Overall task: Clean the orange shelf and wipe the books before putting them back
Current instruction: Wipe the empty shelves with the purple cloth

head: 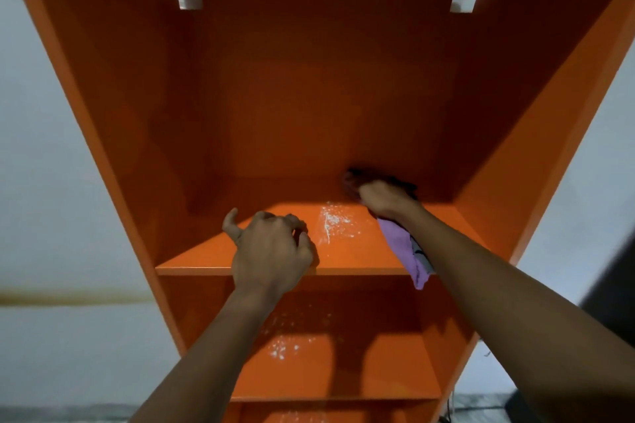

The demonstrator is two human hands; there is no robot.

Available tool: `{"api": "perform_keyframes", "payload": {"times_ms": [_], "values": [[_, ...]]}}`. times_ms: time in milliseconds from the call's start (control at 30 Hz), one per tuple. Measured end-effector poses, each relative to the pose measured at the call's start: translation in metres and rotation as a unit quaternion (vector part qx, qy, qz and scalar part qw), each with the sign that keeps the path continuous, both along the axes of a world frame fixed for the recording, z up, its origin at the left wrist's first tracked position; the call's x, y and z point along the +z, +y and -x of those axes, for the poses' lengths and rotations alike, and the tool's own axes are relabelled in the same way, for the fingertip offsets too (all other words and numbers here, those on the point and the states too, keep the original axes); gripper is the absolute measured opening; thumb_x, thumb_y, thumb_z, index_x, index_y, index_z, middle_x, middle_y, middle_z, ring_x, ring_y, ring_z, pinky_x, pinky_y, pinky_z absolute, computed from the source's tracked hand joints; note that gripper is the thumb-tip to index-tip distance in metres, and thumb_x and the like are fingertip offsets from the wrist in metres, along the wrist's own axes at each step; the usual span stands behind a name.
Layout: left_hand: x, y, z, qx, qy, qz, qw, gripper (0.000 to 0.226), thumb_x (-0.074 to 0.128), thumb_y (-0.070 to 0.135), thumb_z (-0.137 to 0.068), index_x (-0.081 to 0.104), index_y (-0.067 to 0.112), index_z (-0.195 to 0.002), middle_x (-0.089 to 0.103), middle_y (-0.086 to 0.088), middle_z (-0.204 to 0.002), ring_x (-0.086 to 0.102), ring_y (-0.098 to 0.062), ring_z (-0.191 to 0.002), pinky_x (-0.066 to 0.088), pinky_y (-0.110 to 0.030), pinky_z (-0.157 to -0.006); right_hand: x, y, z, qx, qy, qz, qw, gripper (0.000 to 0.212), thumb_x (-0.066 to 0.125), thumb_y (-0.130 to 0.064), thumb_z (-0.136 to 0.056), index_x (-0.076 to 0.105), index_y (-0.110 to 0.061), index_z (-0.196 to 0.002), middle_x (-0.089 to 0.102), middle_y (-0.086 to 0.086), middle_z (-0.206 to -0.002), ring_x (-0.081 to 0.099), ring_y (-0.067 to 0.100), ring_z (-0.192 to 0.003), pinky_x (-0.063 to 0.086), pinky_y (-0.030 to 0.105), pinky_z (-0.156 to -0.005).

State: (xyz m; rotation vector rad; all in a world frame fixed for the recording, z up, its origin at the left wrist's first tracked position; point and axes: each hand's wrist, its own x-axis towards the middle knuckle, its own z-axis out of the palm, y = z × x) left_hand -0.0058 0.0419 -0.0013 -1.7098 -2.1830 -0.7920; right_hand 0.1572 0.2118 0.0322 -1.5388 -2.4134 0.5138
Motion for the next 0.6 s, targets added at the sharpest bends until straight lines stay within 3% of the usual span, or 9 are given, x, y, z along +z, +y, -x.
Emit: {"api": "perform_keyframes", "payload": {"times_ms": [67,133,167,200,267,333,400,500,600], "values": [[-0.001,0.001,0.001,-0.003,0.001,-0.017,1.000,0.038,0.040,0.037,-0.085,0.077,0.033,-0.092,0.072,0.015,-0.080,0.064,-0.008,-0.102,0.008,-0.056,-0.113,0.003,-0.013,0.021,0.036,-0.005,0.025,0.999,0.040,0.022,-0.041,-0.107,0.053,-0.020,-0.120,0.063,0.015,-0.101,0.061,0.035,-0.094,0.042,0.044,-0.081],[-0.002,0.000,0.001,0.004,-0.001,-0.043,0.999,0.034,0.042,0.033,-0.085,0.076,0.030,-0.080,0.070,0.014,-0.075,0.064,-0.007,-0.097,0.007,-0.053,-0.113,0.002,-0.025,0.035,0.067,0.046,0.041,0.996,0.036,0.028,-0.025,-0.109,0.050,-0.017,-0.137,0.064,0.021,-0.121,0.060,0.040,-0.107,0.045,0.047,-0.083],[-0.003,-0.001,0.002,0.008,-0.009,-0.061,0.998,0.032,0.044,0.031,-0.084,0.074,0.028,-0.075,0.069,0.013,-0.073,0.063,-0.007,-0.096,0.006,-0.051,-0.113,0.001,-0.033,0.040,0.094,0.056,0.035,0.993,0.038,0.032,-0.026,-0.108,0.050,-0.013,-0.140,0.059,0.022,-0.133,0.056,0.041,-0.119,0.046,0.053,-0.094],[-0.004,-0.001,0.002,0.007,-0.023,-0.081,0.996,0.029,0.046,0.030,-0.083,0.074,0.026,-0.074,0.069,0.012,-0.073,0.063,-0.009,-0.099,0.006,-0.051,-0.113,0.003,-0.042,0.043,0.122,0.061,0.038,0.990,0.042,0.036,-0.032,-0.105,0.053,-0.011,-0.137,0.054,0.020,-0.141,0.051,0.041,-0.128,0.042,0.057,-0.105],[-0.006,-0.002,0.003,-0.003,-0.056,-0.131,0.990,0.026,0.050,0.027,-0.082,0.075,0.023,-0.083,0.073,0.009,-0.084,0.061,-0.013,-0.110,0.007,-0.051,-0.114,0.003,-0.055,0.044,0.151,0.114,0.061,0.980,0.040,0.041,-0.033,-0.103,0.059,-0.018,-0.136,0.051,0.009,-0.150,0.049,0.030,-0.135,0.039,0.052,-0.113],[-0.005,-0.005,0.004,-0.017,-0.104,-0.190,0.976,0.026,0.049,0.021,-0.081,0.075,0.019,-0.089,0.073,0.005,-0.094,0.058,-0.014,-0.115,0.012,-0.047,-0.112,0.000,-0.067,0.042,0.169,0.134,0.075,0.974,0.036,0.043,-0.019,-0.105,0.062,-0.031,-0.133,0.052,0.003,-0.149,0.053,0.026,-0.130,0.042,0.050,-0.111],[-0.003,-0.009,0.007,-0.023,-0.170,-0.243,0.955,0.027,0.048,0.016,-0.080,0.074,0.017,-0.088,0.071,0.002,-0.096,0.057,-0.015,-0.114,0.017,-0.038,-0.106,-0.004,-0.078,0.038,0.182,0.143,0.072,0.970,0.039,0.044,-0.013,-0.104,0.065,-0.035,-0.129,0.054,0.006,-0.146,0.052,0.035,-0.129,0.044,0.056,-0.106],[-0.005,-0.025,0.011,0.005,-0.214,-0.261,0.941,0.027,0.049,0.016,-0.081,0.074,0.017,-0.090,0.069,0.000,-0.099,0.054,-0.018,-0.117,0.019,-0.035,-0.099,-0.008,-0.099,0.028,0.205,0.158,0.069,0.963,0.041,0.045,-0.004,-0.102,0.067,-0.024,-0.131,0.056,0.001,-0.147,0.053,0.028,-0.132,0.046,0.047,-0.107],[-0.018,-0.044,0.016,0.069,-0.188,-0.255,0.946,0.022,0.053,0.018,-0.081,0.072,0.021,-0.091,0.069,0.003,-0.103,0.050,-0.020,-0.121,0.020,-0.041,-0.100,-0.008,-0.124,0.016,0.210,0.186,0.052,0.958,0.038,0.047,0.002,-0.101,0.072,-0.016,-0.124,0.064,0.002,-0.137,0.057,0.018,-0.127,0.045,0.029,-0.102]]}}
